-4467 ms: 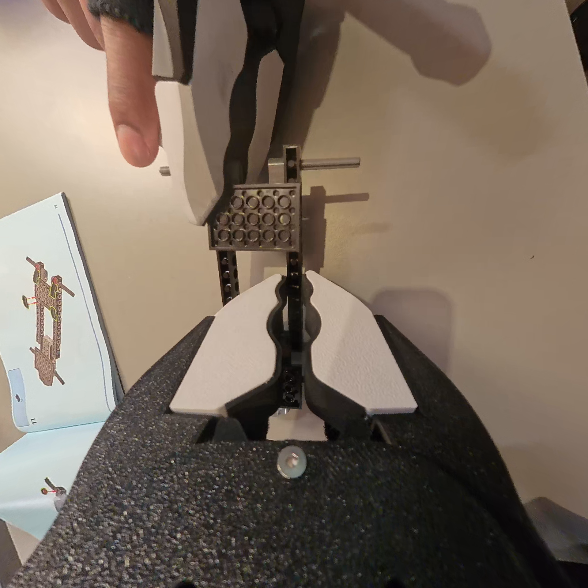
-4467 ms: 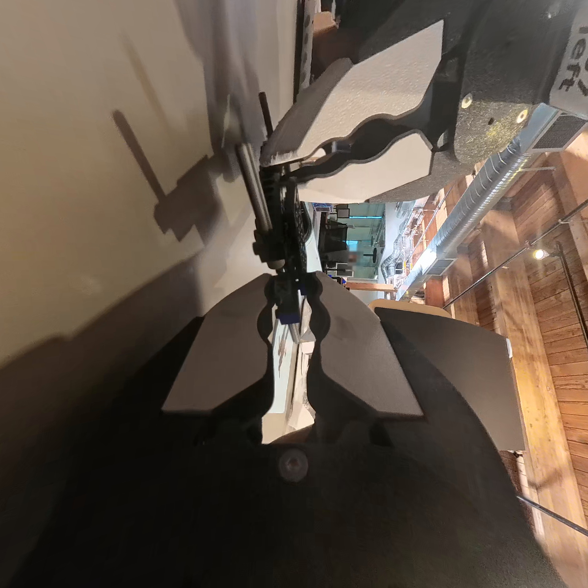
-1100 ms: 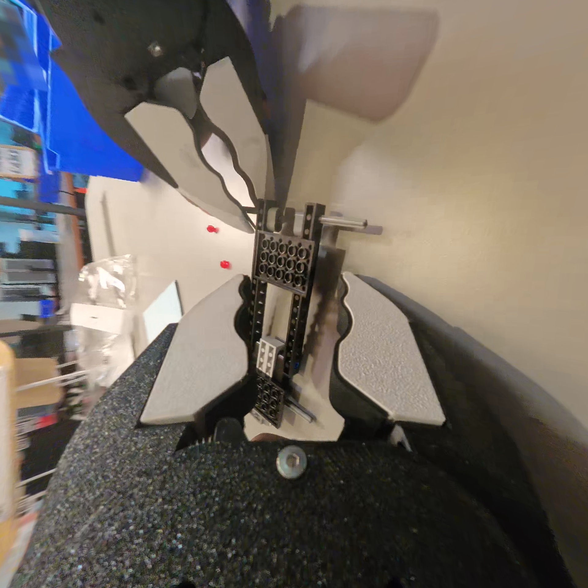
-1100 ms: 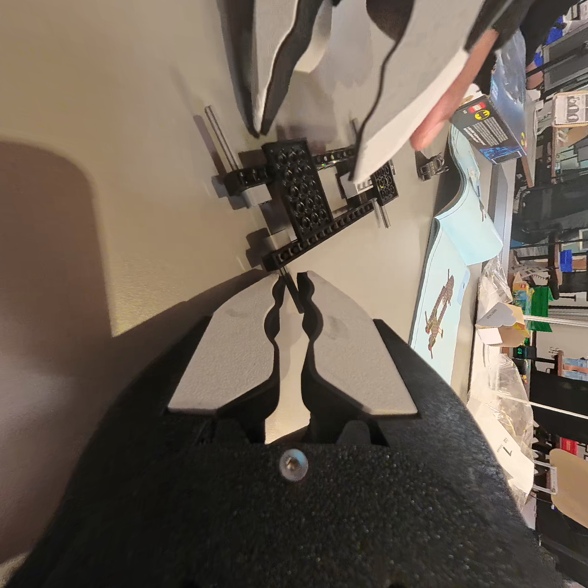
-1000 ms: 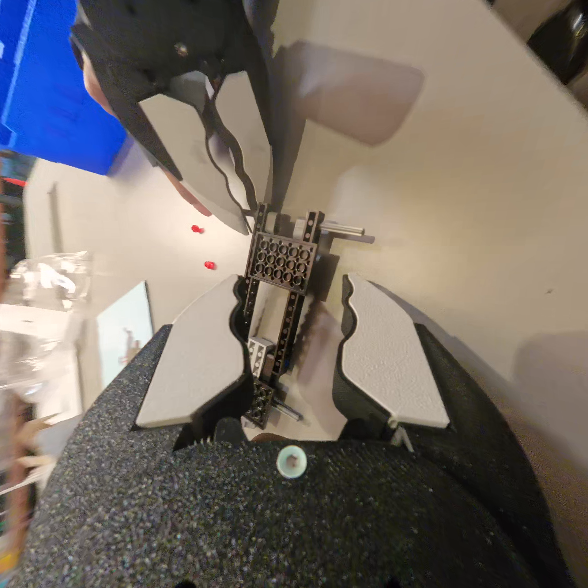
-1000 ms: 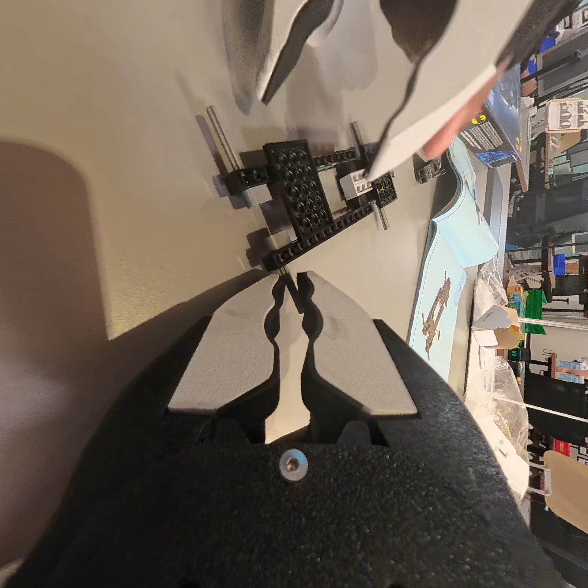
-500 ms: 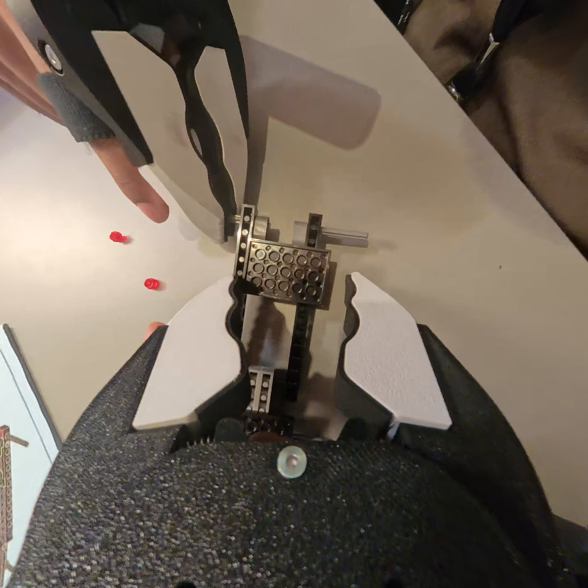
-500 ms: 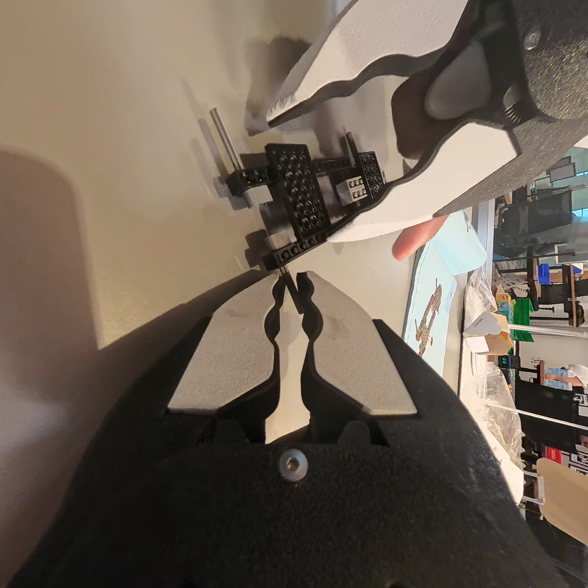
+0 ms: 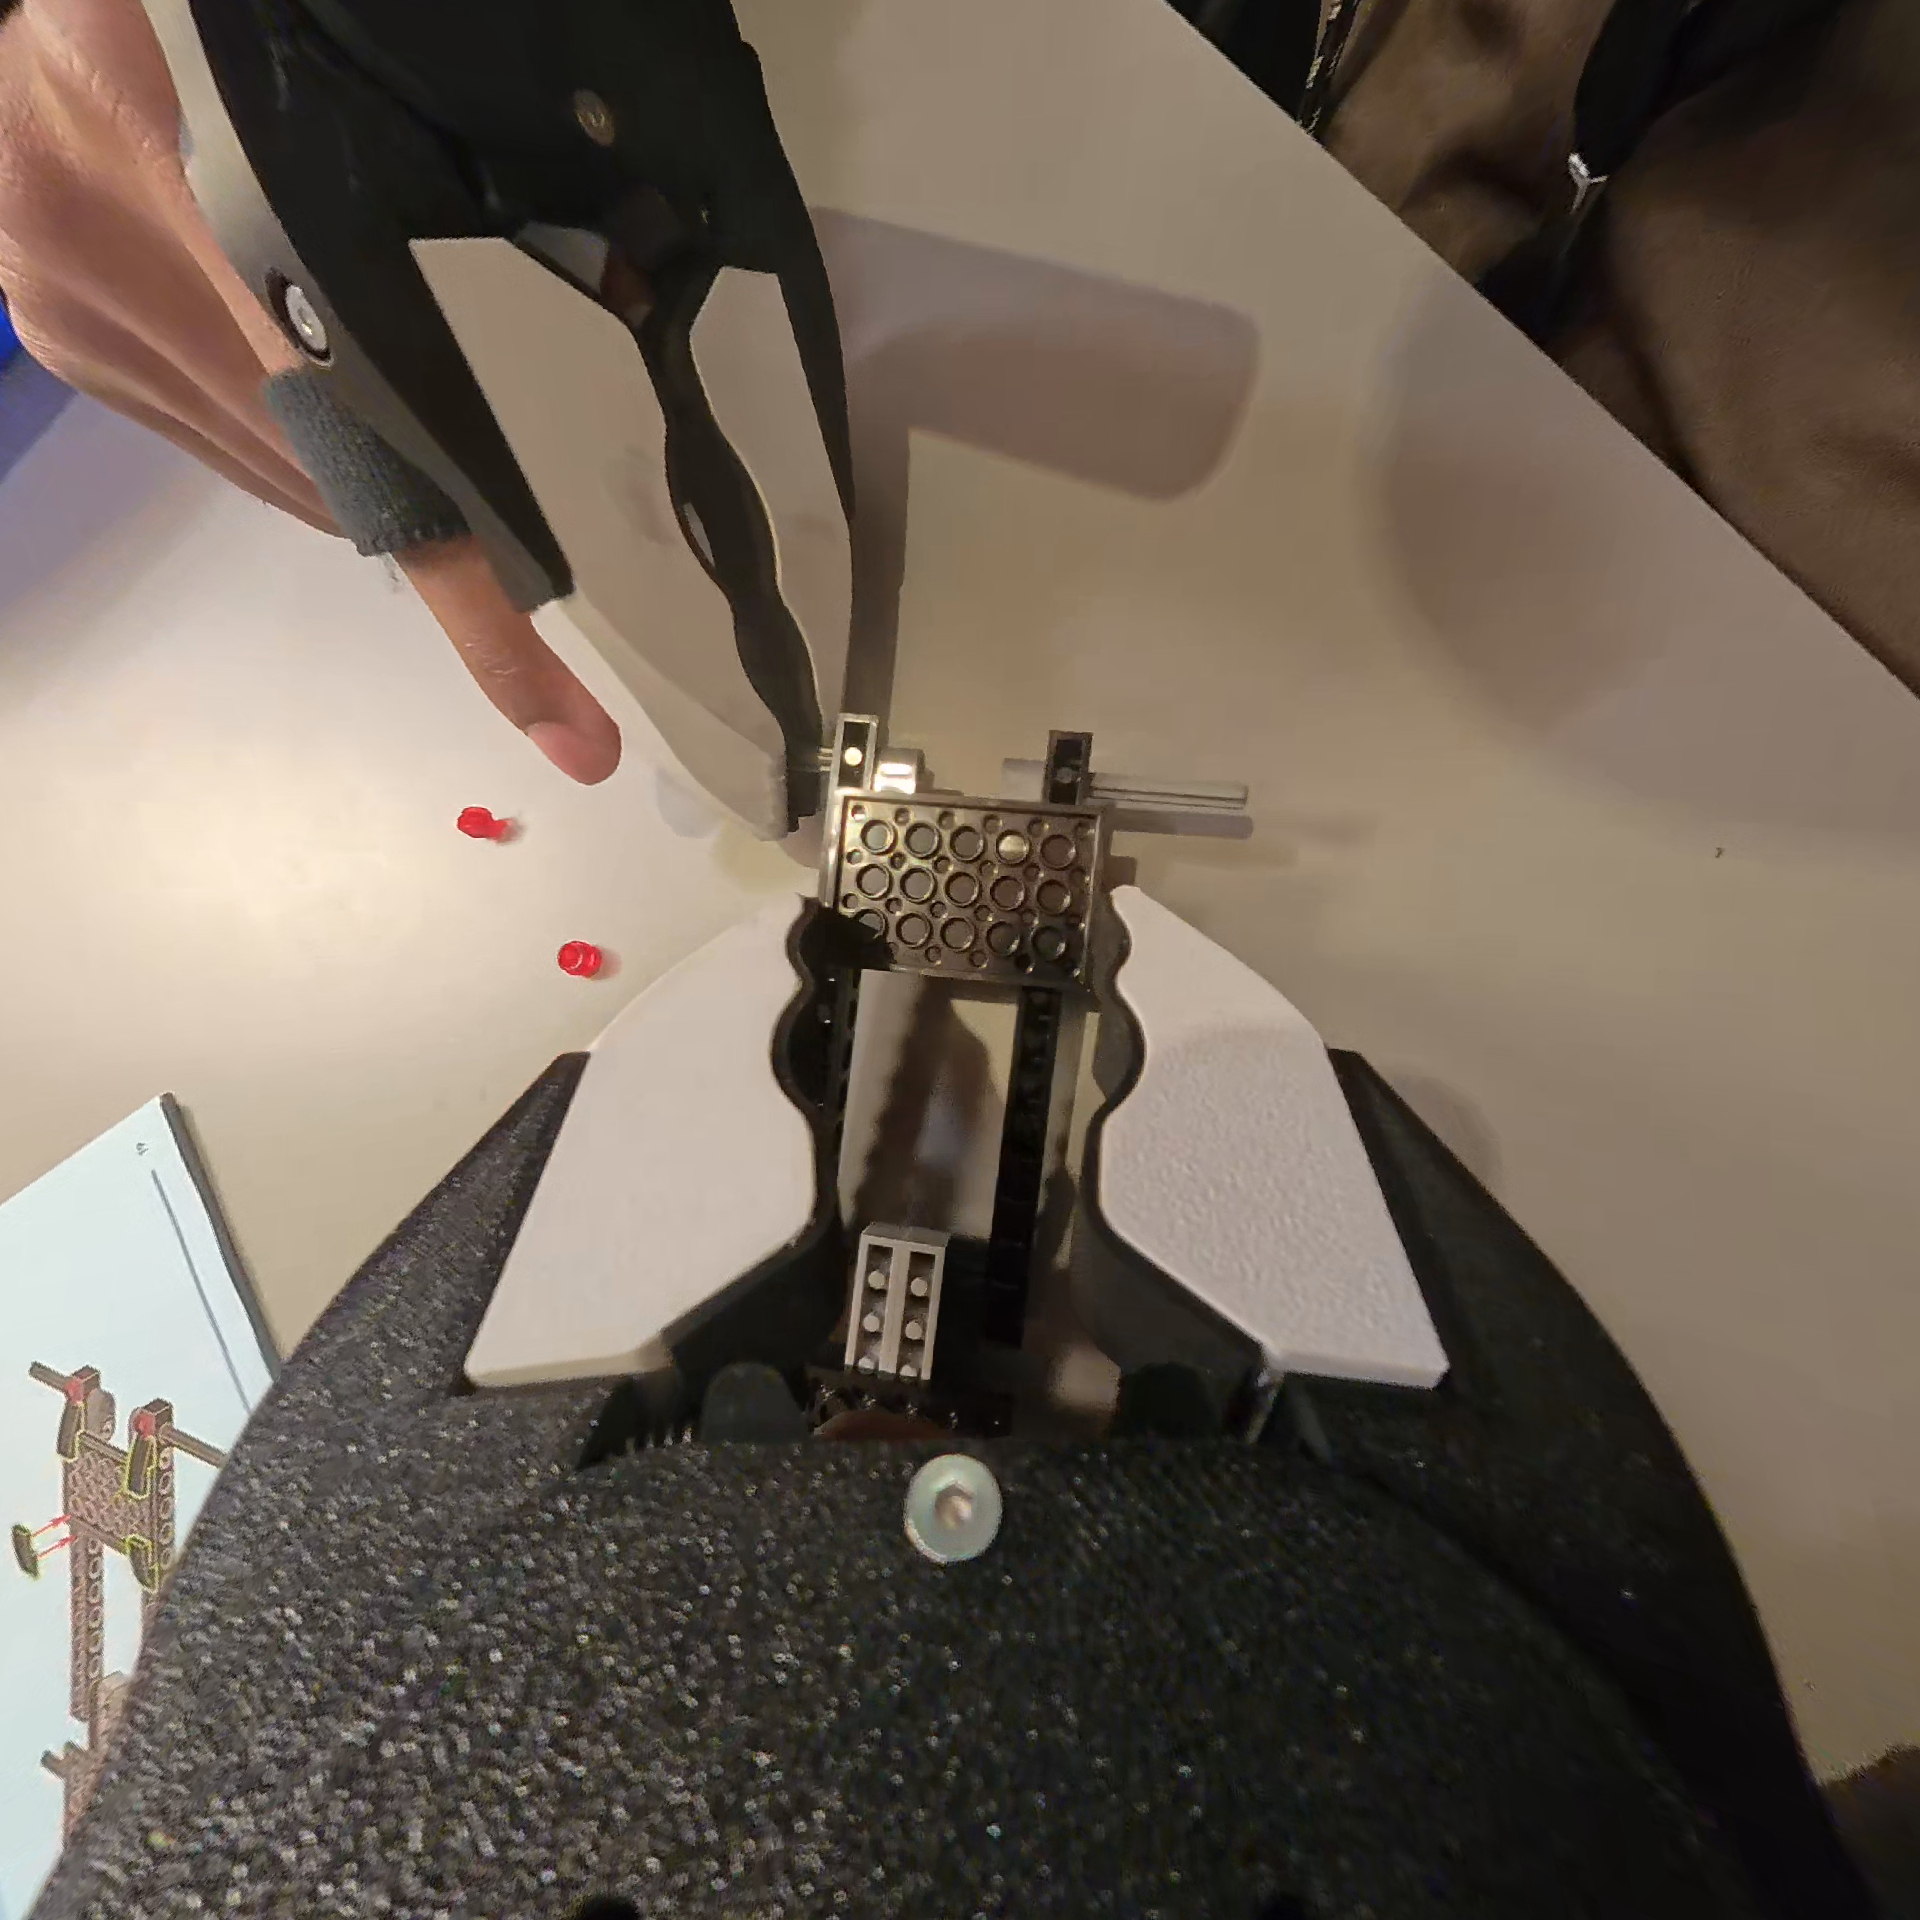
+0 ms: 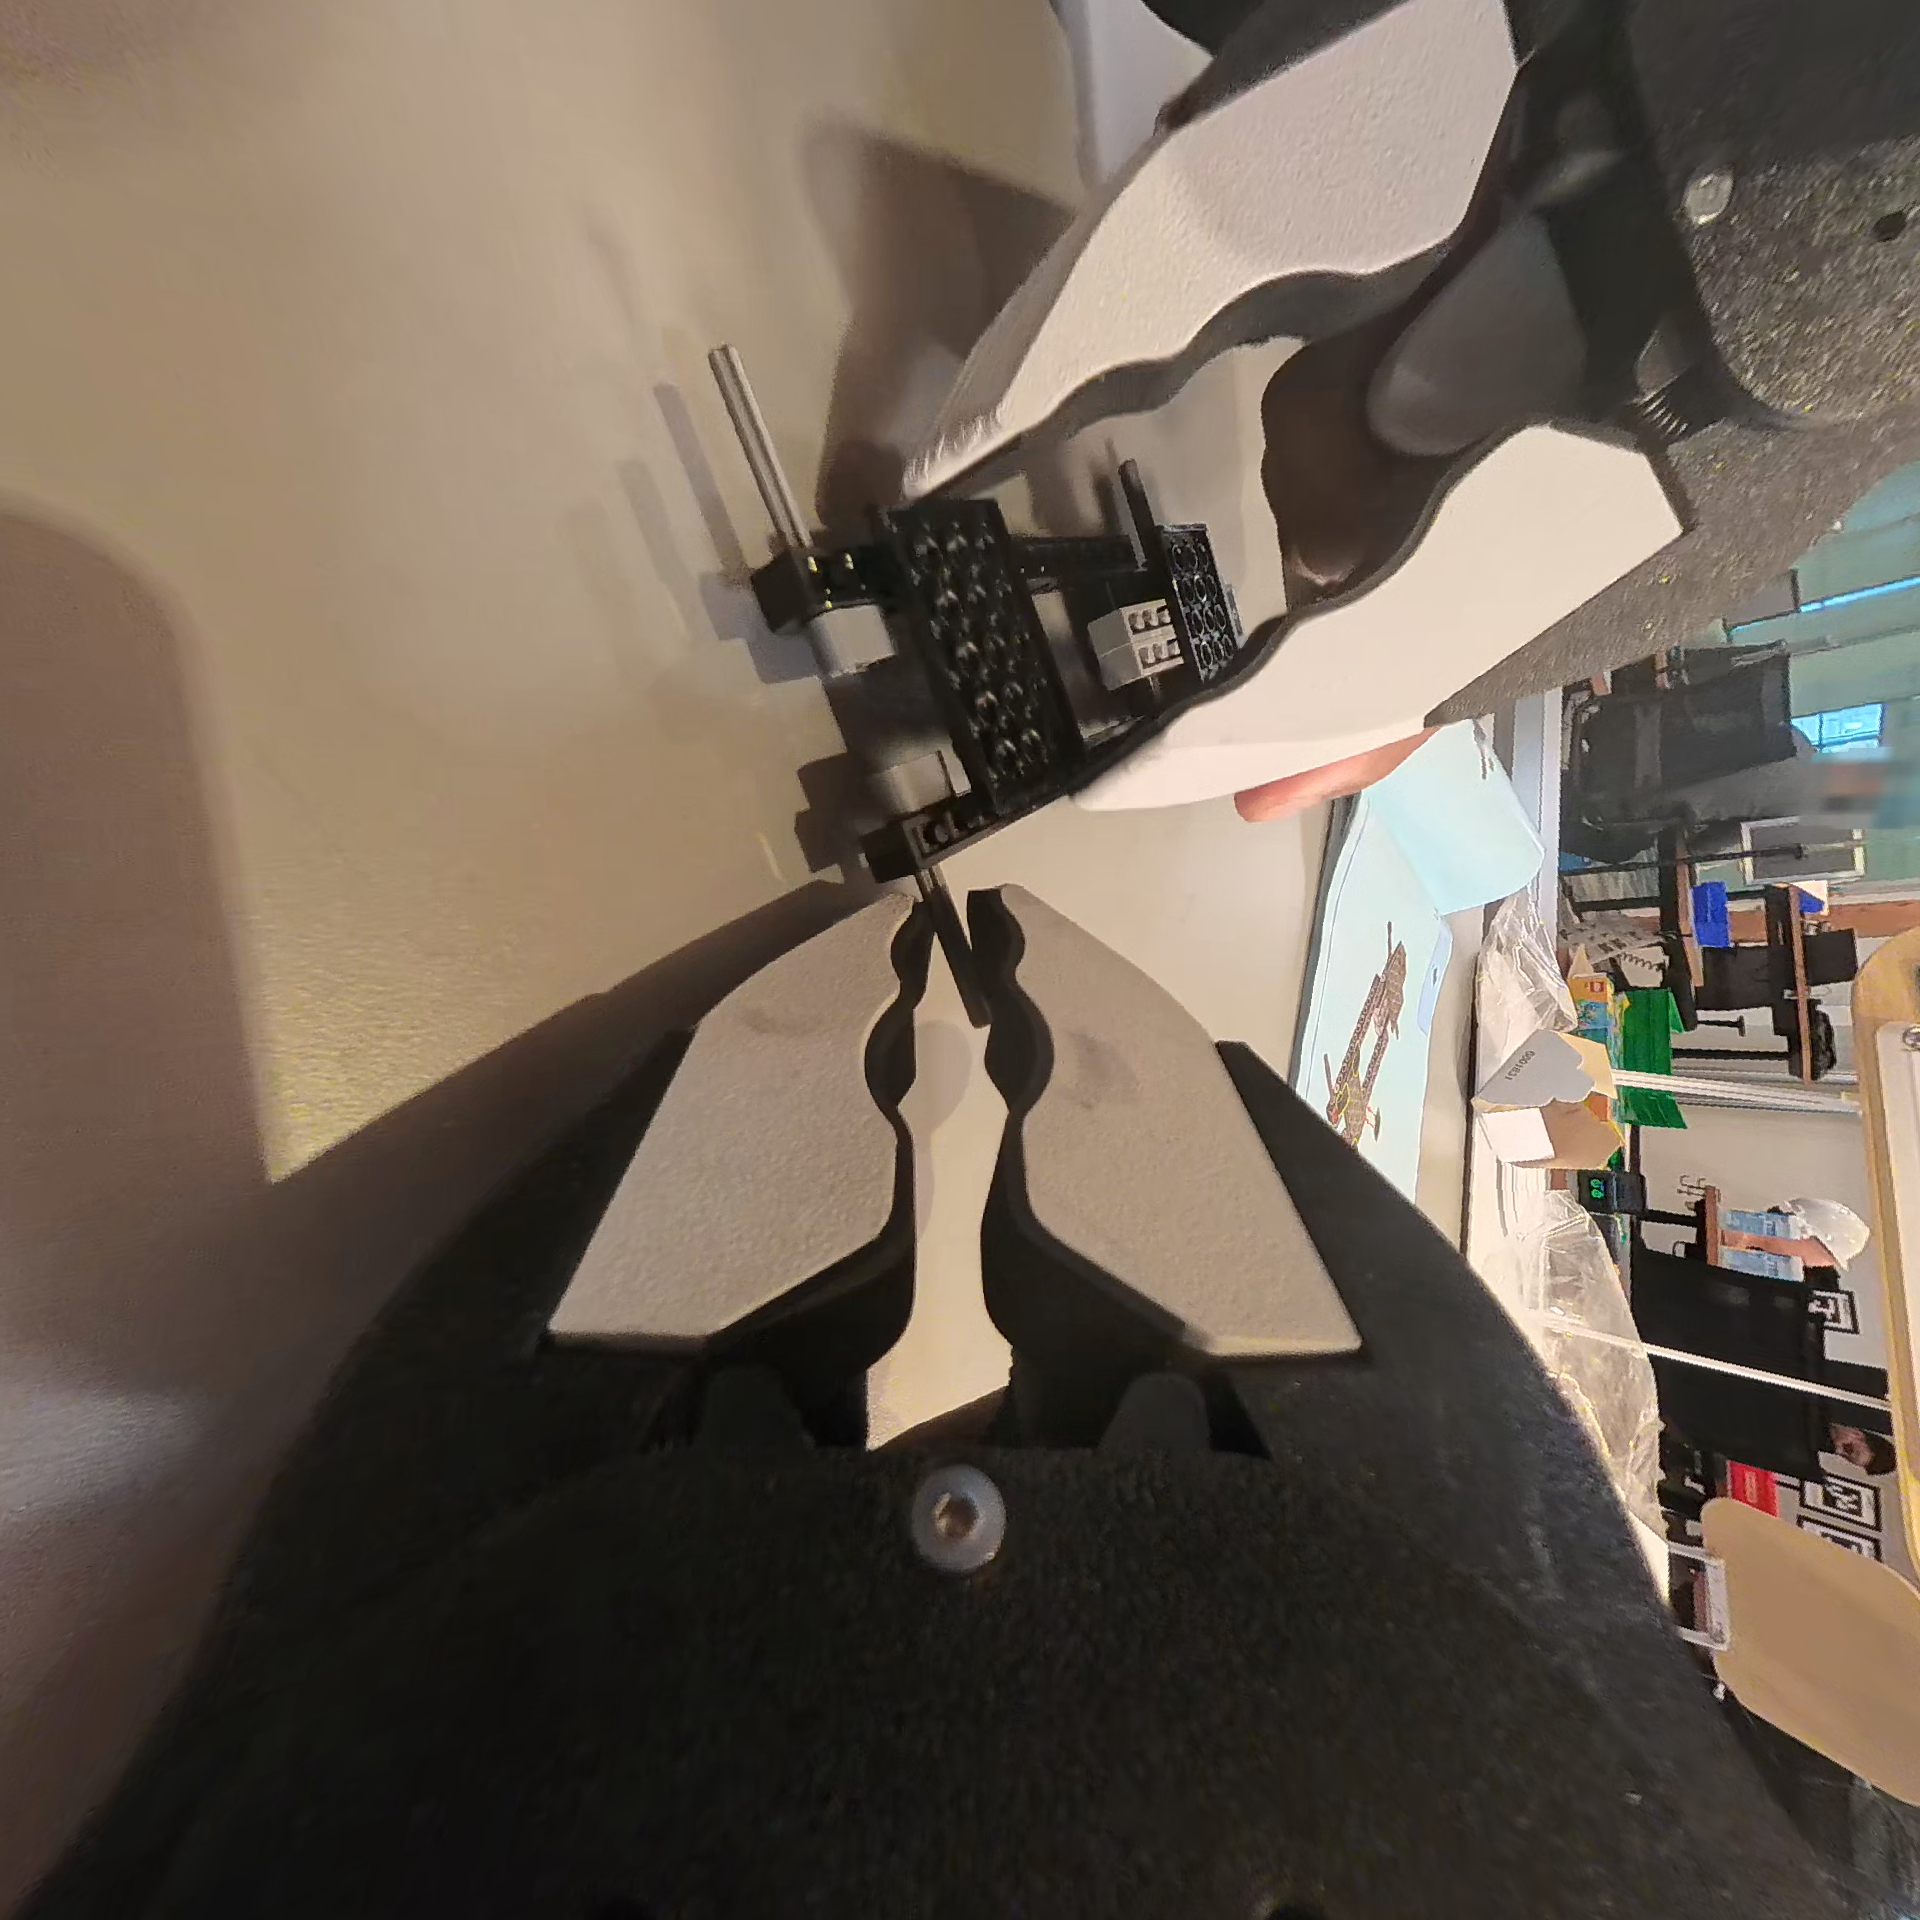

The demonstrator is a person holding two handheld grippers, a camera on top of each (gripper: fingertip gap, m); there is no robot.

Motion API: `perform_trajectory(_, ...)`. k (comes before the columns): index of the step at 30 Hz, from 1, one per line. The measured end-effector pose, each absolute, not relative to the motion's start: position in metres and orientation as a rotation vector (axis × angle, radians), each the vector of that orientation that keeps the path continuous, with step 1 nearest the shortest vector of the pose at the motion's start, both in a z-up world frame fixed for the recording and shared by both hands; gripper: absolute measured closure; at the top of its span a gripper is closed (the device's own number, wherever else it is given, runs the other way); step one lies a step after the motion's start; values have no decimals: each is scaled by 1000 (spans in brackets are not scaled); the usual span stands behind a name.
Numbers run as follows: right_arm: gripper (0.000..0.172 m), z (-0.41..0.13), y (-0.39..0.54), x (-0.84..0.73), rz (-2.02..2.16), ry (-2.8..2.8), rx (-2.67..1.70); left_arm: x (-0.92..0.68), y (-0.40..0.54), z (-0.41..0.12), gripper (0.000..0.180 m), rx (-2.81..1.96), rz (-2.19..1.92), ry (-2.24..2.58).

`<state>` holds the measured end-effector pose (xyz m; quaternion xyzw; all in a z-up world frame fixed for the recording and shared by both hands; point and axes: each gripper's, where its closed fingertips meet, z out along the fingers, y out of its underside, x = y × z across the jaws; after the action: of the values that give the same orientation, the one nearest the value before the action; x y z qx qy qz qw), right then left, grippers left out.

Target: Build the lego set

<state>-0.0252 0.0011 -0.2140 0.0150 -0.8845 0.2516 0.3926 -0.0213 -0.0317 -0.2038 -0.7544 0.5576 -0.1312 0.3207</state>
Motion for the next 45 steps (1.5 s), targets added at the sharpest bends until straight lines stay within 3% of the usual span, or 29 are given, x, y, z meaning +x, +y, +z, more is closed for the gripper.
perform_trajectory(45,164,-213,1,-26,629,-2222,62,-38,-30,-225,119,-2126,-346,1477)
